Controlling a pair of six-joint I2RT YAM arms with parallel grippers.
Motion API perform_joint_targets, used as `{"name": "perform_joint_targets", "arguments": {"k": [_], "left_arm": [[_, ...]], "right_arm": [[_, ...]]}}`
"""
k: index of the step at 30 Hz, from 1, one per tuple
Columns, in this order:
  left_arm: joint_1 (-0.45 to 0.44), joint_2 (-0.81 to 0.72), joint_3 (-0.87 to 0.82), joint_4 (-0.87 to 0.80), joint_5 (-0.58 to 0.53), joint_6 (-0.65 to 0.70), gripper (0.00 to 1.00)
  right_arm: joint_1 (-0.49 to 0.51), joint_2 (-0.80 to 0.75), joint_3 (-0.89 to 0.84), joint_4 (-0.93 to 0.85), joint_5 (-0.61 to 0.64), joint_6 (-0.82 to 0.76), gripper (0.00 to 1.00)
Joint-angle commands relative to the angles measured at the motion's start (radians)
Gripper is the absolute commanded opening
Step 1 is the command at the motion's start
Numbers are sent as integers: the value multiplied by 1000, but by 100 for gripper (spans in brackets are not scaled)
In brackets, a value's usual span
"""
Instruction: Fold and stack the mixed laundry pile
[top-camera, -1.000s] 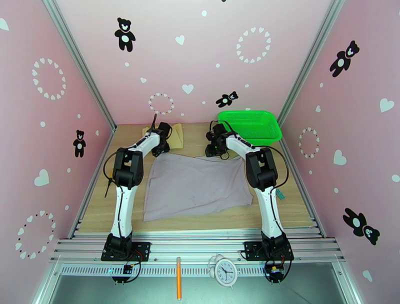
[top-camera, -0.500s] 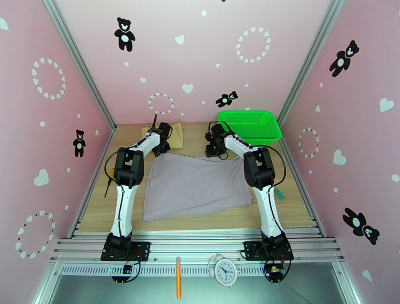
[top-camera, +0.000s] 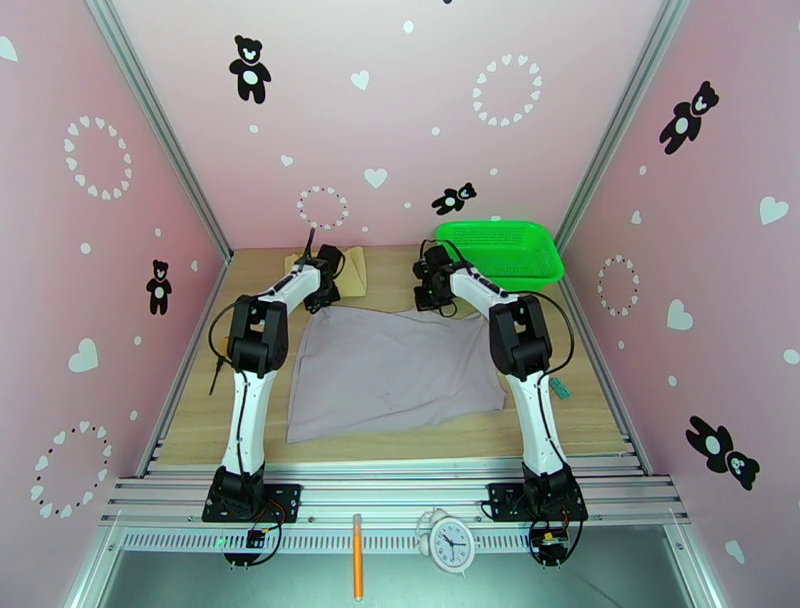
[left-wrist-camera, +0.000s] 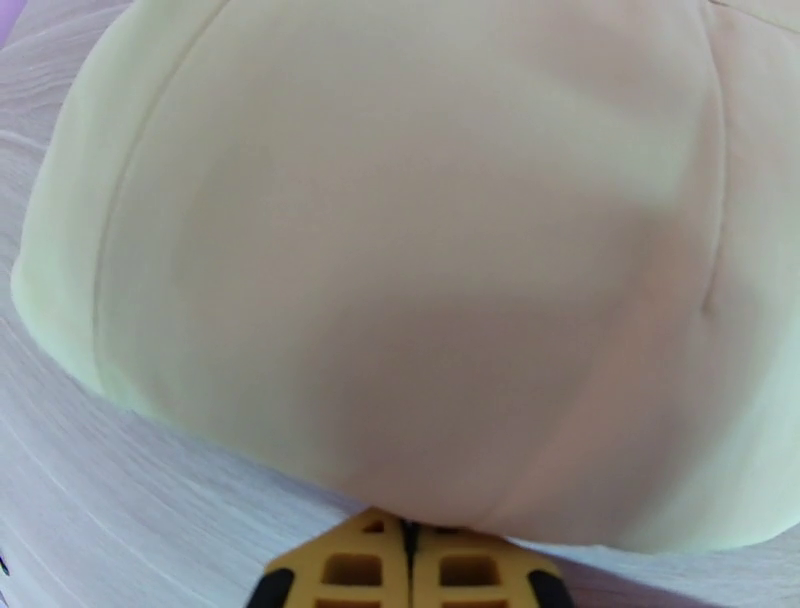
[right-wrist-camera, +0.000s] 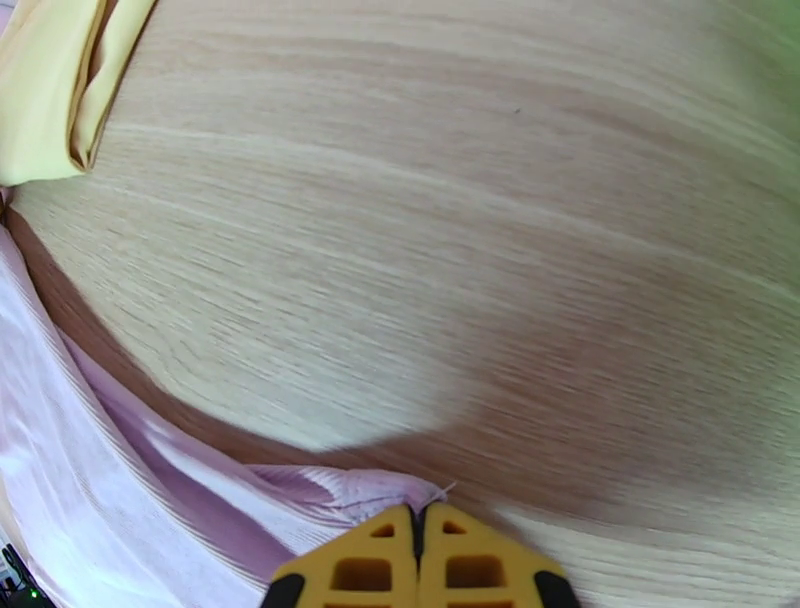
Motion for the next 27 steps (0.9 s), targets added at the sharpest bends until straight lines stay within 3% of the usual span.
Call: {"name": "perform_joint_targets", "arguments": {"k": [1, 20, 27], "left_arm": [[7, -106, -37, 18, -32, 23, 0], [1, -435, -502, 192, -2, 8, 0], [-32, -466, -589, 227, 4, -5, 0]], "right_arm": [[-5, -130, -53, 35, 6, 9, 0], [6, -437, -519, 268, -81, 87, 0], [33, -493, -631, 299, -79, 101, 0]]}}
